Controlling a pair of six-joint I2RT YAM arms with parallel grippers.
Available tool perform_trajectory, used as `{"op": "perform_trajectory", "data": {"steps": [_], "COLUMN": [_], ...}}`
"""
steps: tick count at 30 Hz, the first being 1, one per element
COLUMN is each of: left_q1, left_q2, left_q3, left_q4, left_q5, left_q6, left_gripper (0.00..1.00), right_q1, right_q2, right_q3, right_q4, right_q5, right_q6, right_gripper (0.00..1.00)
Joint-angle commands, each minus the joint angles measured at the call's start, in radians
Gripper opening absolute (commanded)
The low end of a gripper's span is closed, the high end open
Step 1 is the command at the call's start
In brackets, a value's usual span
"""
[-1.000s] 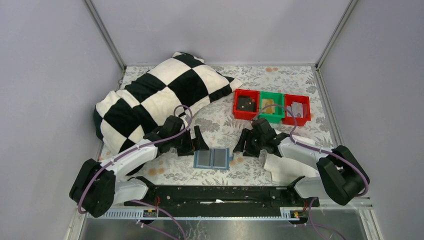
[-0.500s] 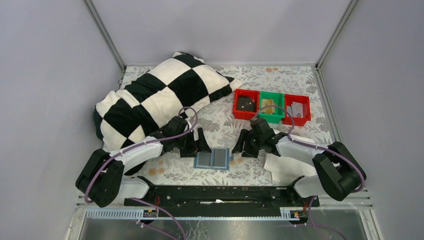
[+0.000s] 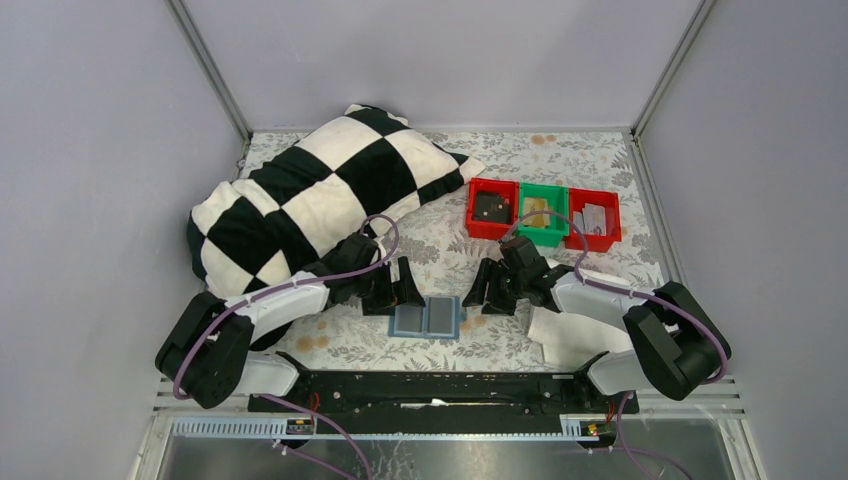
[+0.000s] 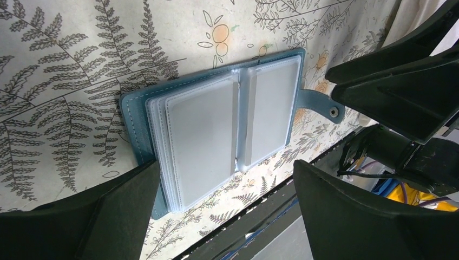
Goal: Take the credit cards out of the card holder
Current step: Remove the credit card from the card holder.
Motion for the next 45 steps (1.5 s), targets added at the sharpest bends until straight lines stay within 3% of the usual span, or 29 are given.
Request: {"op": "perform_trajectory", "data": {"steps": [1,18,21,25,27,45], "left_q1": [-0.007,-0.036,-0.042,-0.047,-0.047,-0.051], "left_q2": [-0.001,-0.018,-0.019,-0.055,-0.055,0.029], "left_q3": [0.024,0.053,0.065,0.108,0.113,0.045], "left_q4": [0.054,0.195,0.168,-0.016,-0.047,0.063], "left_q5": [0.023,0.198,0.154,-0.050,-0.085,-0.022], "left_q6": [0.001,-0.100,-0.096,-0.040,-0.024,-0.035], "left_gripper": [0.96,0.96,0.96,0.97,0.98,0.97], "right_q1": [0.005,0.006,0.007,0.008,0.008,0.010], "right_q2": [0.008,0.021,0.021,0.018,0.021,0.025], "right_q3": [0.009,0.008,0.007,0.002,0.002,0.005], "right_q4": [0.012,0.064,0.065,0.065,0.066,0.069], "right_q5": [-0.011,-0.024,-0.025,-0.025,-0.026,-0.027], "right_q6": [0.008,0.025,0.027,0.029,0.027,0.027], "right_gripper": [0.64,0.64,0.63,0.64,0.63,0.63]}}
